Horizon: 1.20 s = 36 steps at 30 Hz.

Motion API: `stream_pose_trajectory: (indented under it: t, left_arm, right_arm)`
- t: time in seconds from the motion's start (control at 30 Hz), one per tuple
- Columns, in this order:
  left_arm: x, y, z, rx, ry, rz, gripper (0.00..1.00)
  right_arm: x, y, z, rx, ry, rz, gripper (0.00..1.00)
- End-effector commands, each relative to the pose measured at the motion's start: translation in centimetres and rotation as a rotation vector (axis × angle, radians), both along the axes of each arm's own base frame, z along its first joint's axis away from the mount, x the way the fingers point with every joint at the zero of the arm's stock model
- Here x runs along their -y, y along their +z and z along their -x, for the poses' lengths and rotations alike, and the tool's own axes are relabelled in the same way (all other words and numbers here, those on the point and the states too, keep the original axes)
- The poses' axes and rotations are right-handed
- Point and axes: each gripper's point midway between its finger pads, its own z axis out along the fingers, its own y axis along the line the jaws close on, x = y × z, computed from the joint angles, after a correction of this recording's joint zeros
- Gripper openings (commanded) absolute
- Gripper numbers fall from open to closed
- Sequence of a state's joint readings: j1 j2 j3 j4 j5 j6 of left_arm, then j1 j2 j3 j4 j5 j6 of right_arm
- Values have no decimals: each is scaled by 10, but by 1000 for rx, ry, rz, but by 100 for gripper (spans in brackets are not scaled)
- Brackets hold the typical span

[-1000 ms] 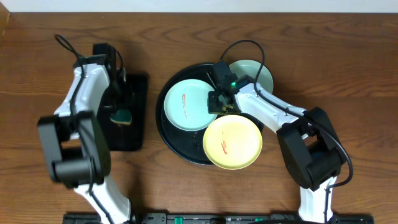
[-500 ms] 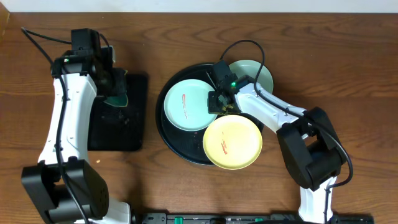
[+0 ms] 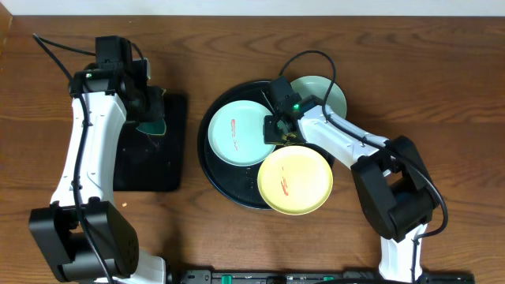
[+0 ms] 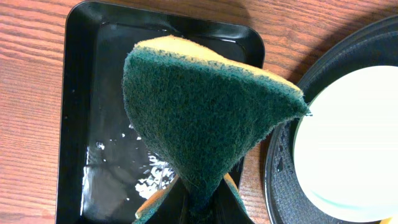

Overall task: Clean dirty plates on tray and stack at the side
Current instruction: 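Lift the green sponge with the left gripper toward the held plate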

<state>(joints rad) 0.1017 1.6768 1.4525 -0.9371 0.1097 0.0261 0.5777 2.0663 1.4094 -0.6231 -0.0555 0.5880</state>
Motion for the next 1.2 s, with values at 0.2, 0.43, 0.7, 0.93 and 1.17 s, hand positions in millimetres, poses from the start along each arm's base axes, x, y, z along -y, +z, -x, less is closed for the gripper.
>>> stream_pose_trajectory:
  t: [0.2, 0.43, 0.7, 0.93, 1.17]
  left_arm:
    - [1, 4, -1, 11, 9, 9, 7]
    - [21, 6, -8, 31, 34, 36, 7]
    - [83, -5, -14, 36, 57, 107, 7]
    - [130, -32, -6, -40, -21, 111, 8]
    - [155, -68, 3, -142, 2, 111, 7]
  right_arm:
    - [4, -7, 1, 8, 23, 49, 1]
    - [4, -7, 1, 8, 24, 49, 1]
    - [2, -7, 2, -4, 26, 31, 1]
    - [2, -7, 2, -7, 27, 29, 1]
    - [2, -7, 3, -7, 27, 29, 1]
